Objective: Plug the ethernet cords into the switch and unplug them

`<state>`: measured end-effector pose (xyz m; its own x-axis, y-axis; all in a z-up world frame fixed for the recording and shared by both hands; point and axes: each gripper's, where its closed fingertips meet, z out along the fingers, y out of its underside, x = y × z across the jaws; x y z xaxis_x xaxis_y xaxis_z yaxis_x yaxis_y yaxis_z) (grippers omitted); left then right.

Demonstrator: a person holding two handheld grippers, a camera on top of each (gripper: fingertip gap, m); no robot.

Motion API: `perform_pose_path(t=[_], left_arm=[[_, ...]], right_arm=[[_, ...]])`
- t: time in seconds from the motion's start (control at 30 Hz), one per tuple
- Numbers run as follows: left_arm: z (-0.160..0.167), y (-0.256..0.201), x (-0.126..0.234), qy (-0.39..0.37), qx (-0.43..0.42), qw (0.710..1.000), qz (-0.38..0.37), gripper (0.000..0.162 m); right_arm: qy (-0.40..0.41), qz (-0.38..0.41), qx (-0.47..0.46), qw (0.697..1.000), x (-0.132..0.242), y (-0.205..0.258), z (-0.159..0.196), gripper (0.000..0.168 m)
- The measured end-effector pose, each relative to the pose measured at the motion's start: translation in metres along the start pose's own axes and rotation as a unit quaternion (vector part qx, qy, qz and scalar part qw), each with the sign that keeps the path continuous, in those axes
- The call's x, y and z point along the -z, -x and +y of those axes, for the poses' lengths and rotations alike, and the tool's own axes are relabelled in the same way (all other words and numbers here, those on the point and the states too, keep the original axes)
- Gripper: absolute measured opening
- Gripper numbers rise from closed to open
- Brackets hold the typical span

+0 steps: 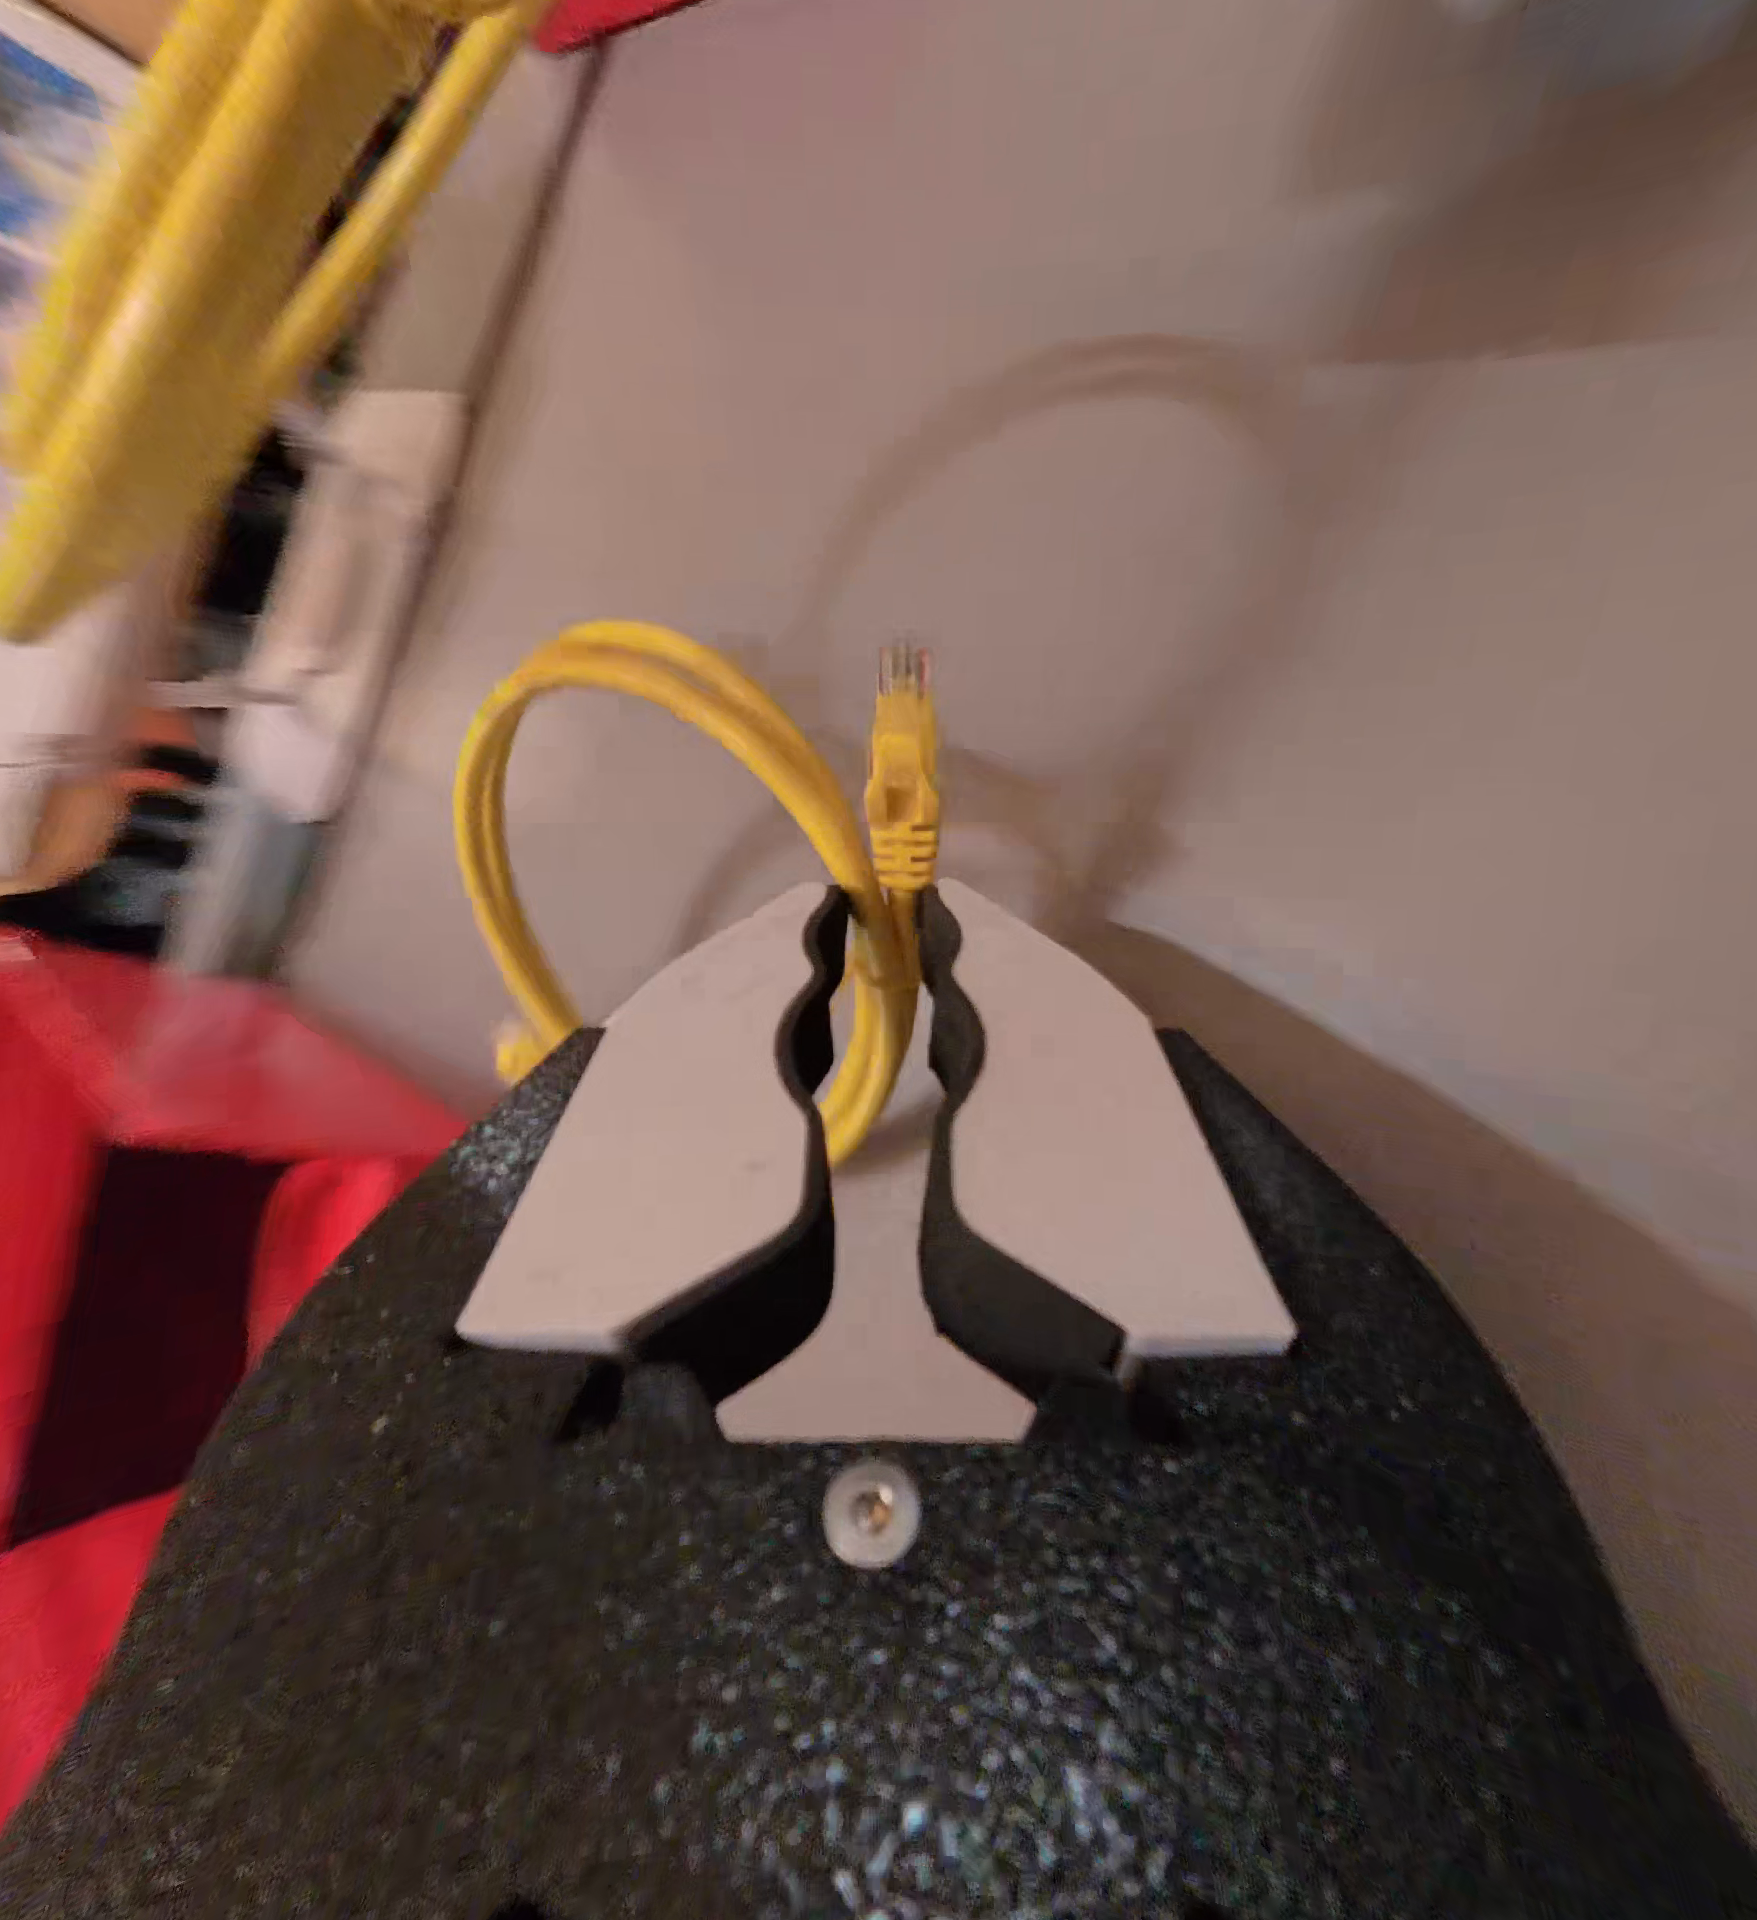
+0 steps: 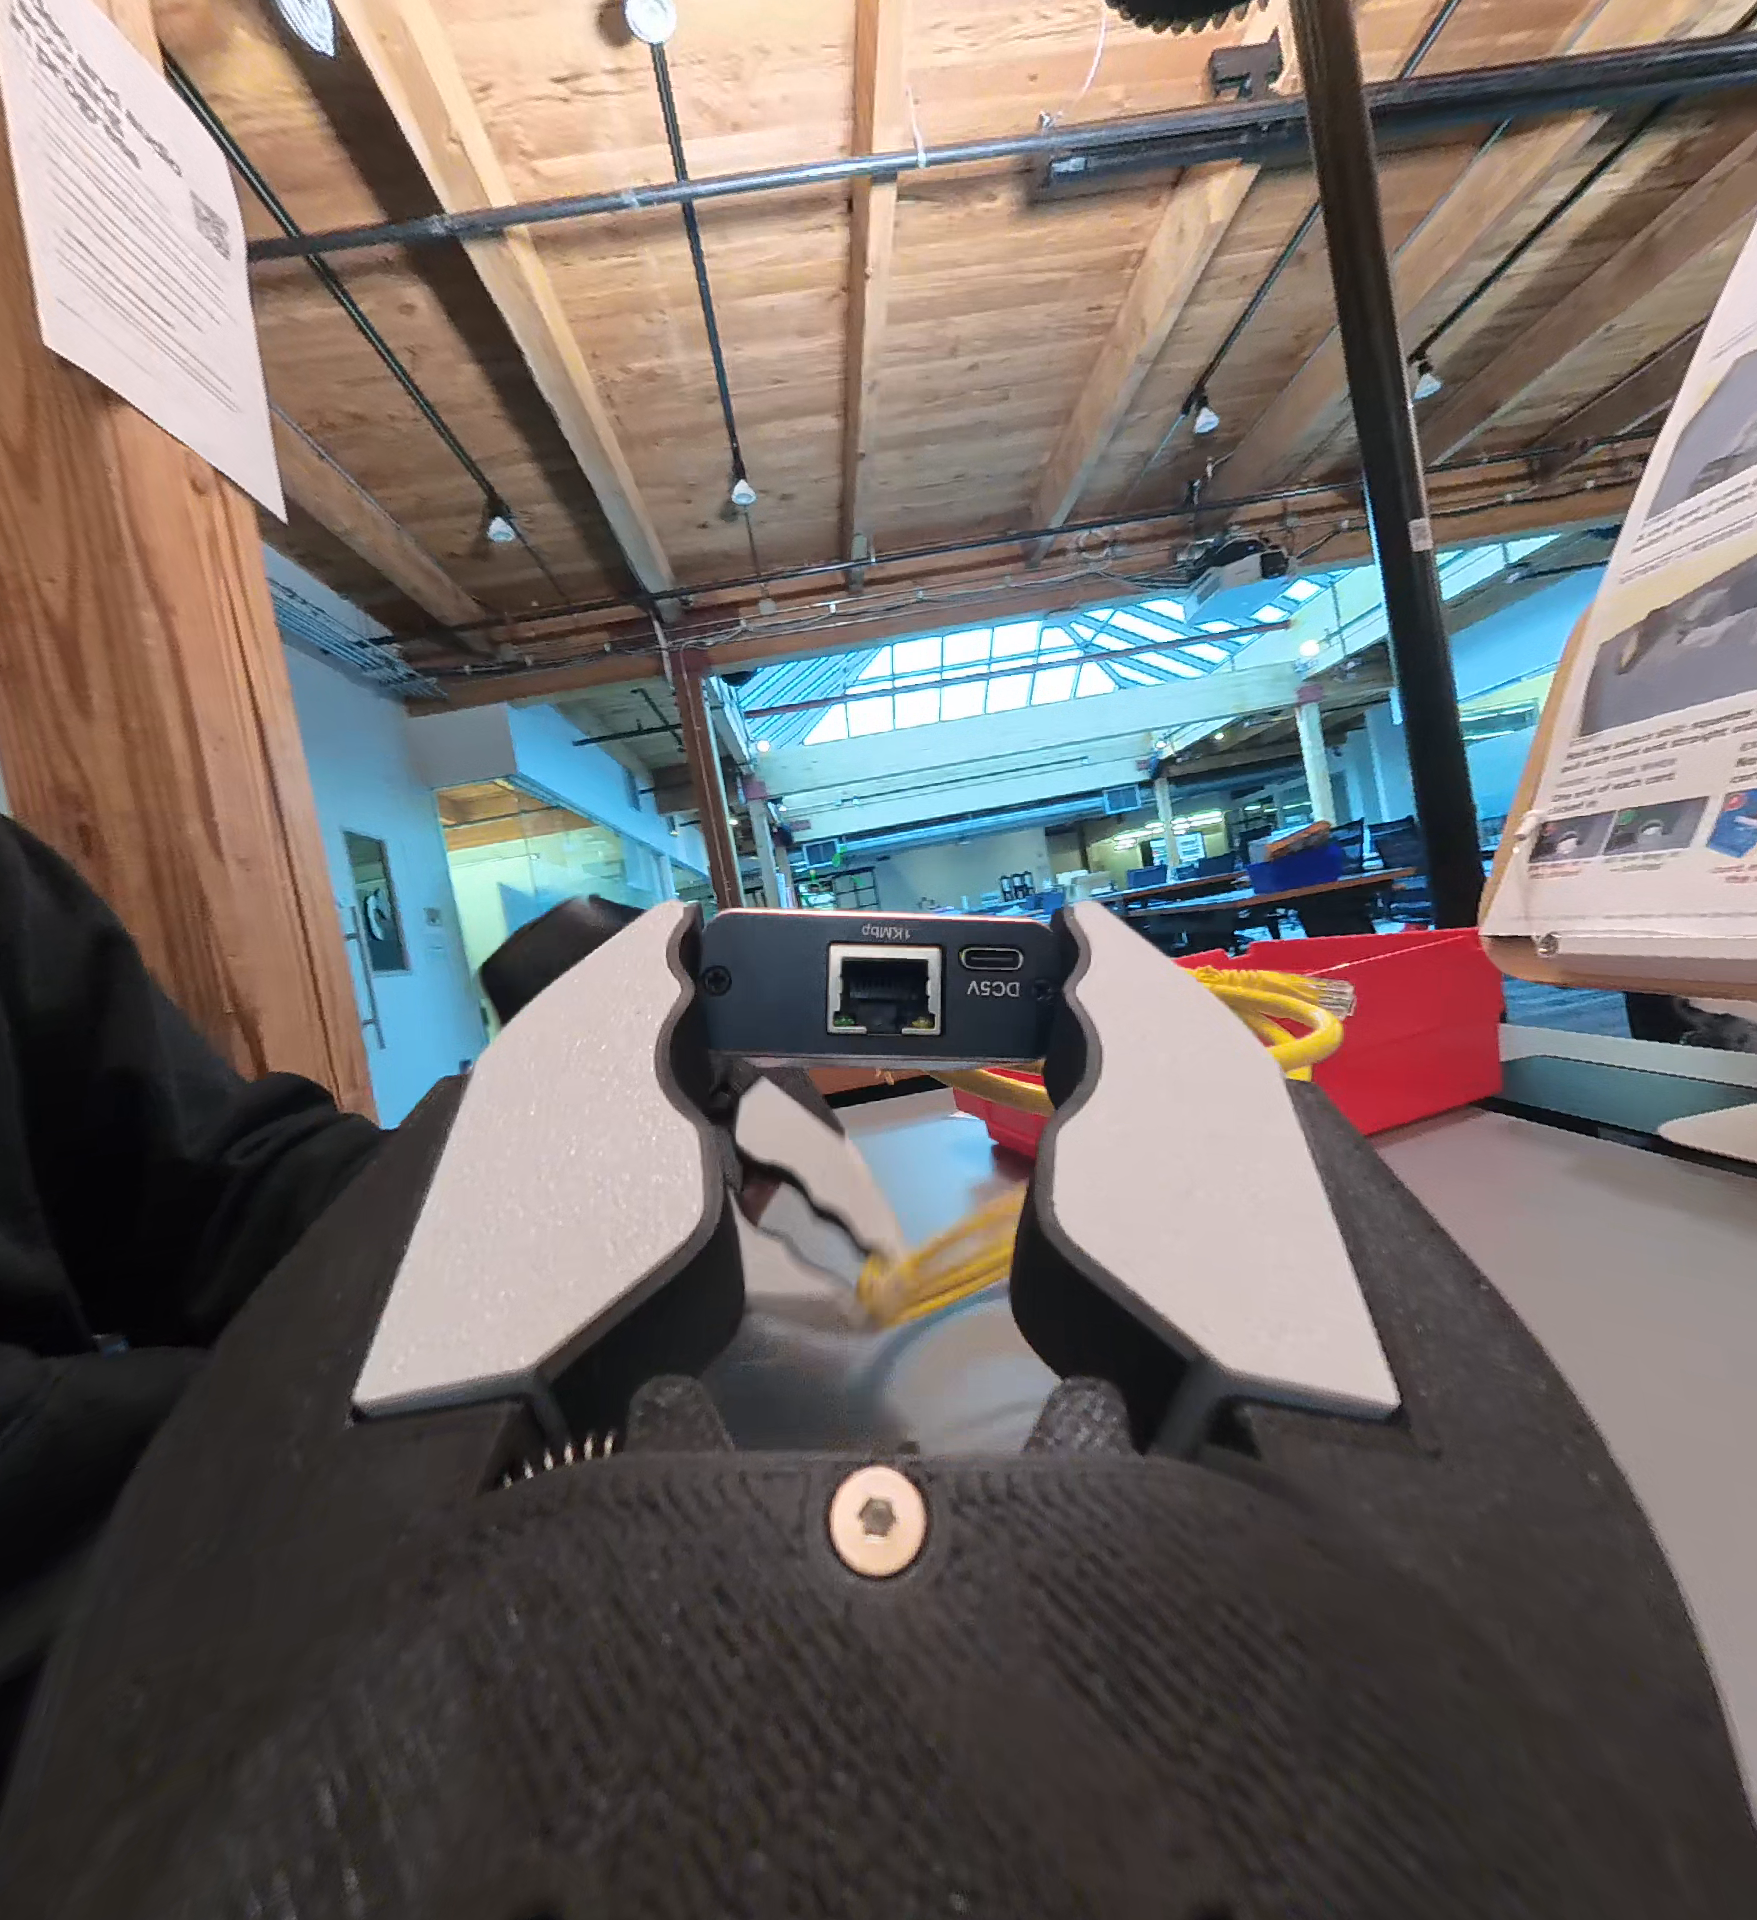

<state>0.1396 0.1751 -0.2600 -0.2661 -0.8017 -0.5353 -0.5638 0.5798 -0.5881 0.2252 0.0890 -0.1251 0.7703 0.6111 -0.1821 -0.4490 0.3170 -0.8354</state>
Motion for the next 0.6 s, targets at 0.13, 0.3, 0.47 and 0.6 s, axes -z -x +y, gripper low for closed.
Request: perform_pose_path(t=[0.13, 0.3, 0.47, 0.6], left_arm=[[0.02, -0.016, 0.004, 0.073, -0.107, 0.992, -0.01, 0.02], [0.007, -0.011, 0.019, 0.041, -0.016, 0.999, -0.004, 0.04], [-0.087, -0.015, 0.067, -0.19, 0.284, 0.92, 0.191, 0.043], [-0.13, -0.02, 0.08, -0.289, 0.453, 0.749, 0.387, 0.058]], right_arm=[[-0.001, -0.001, -0.006, 1.0, 0.0, 0.0, 0.0, 0.065], [-0.008, -0.01, -0.006, 1.0, -0.002, 0.004, -0.001, 0.064], [-0.01, -0.028, 0.01, 1.0, -0.008, 0.013, -0.005, 0.064], [0.01, -0.059, 0.042, 0.997, -0.021, 0.033, -0.005, 0.064]])
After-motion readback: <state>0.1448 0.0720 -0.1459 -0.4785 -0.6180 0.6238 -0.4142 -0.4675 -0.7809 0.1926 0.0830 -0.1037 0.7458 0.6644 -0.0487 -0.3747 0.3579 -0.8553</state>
